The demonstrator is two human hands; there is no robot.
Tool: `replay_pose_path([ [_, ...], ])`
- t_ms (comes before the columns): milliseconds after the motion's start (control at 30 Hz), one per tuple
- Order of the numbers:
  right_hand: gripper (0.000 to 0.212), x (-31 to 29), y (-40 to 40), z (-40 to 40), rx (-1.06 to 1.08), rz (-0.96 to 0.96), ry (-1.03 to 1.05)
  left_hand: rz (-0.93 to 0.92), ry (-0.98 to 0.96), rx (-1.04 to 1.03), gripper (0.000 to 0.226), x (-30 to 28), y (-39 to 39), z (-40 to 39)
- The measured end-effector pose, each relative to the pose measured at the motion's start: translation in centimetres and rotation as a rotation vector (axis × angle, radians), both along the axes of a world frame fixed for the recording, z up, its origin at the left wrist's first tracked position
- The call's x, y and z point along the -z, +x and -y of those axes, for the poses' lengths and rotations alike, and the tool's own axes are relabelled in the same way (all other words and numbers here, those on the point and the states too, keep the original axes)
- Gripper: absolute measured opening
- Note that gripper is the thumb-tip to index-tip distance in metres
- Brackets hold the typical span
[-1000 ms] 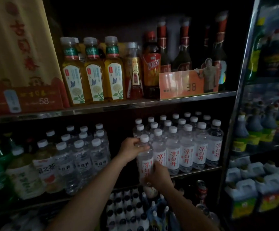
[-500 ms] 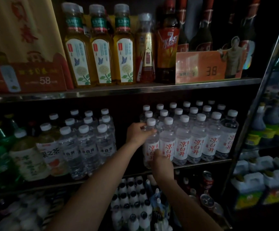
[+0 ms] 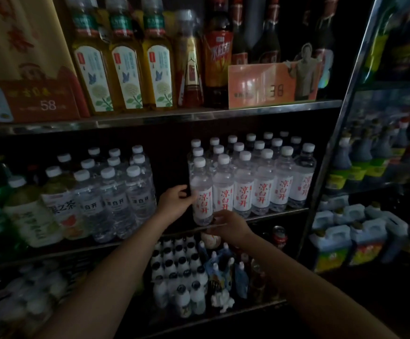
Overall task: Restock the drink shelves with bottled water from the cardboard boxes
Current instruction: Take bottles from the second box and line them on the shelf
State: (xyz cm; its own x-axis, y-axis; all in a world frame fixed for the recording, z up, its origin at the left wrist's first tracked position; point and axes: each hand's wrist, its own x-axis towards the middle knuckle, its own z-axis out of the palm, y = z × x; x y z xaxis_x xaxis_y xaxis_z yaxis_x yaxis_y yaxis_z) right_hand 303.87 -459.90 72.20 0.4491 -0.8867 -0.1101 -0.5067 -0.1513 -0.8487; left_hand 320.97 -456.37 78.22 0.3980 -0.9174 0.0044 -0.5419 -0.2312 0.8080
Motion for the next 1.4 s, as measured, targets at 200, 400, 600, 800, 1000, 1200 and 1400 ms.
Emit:
replay_pose_path([
  [200, 0.04, -2.2, -5.3, -4.2, -0.026, -0.179, -0.168, 0.09, 0.111, 0.074, 0.065, 3.7, -3.2, -5.5],
  [400, 0.053, -1.9, -9.8, -9.8, 0.073, -0.267, -0.186, 0.049, 0.139, 0.205, 0.067, 4.8, -7.2, -11.3],
  [600, 0.05, -0.4, -14.1, -18.2, 0.236, -0.258, -0.184, 0.119, 0.217, 0.338, 0.076, 6.7, -10.2, -17.6],
  [800, 0.051, 2.3, -18.3, -27.9, 0.305, -0.284, -0.154, 0.124, 0.214, 0.446, 0.067, 8.8, -13.7, -26.0],
  [1000, 0.074, 5.3, -24.1, -37.1, 0.404, -0.276, -0.003, 0.052, 0.273, 0.585, 0.088, 11.3, -19.9, -31.9],
  [1200, 0.07, 9.8, -32.4, -44.1, 0.567, -0.285, 0.071, 0.036, 0.215, 0.768, 0.08, 15.3, -29.7, -36.1],
  [1400, 0.06, 18.4, -41.6, -51.2, 0.737, -0.261, 0.178, 0.059, 0.288, 0.92, 0.078, 25.4, -39.2, -39.6],
])
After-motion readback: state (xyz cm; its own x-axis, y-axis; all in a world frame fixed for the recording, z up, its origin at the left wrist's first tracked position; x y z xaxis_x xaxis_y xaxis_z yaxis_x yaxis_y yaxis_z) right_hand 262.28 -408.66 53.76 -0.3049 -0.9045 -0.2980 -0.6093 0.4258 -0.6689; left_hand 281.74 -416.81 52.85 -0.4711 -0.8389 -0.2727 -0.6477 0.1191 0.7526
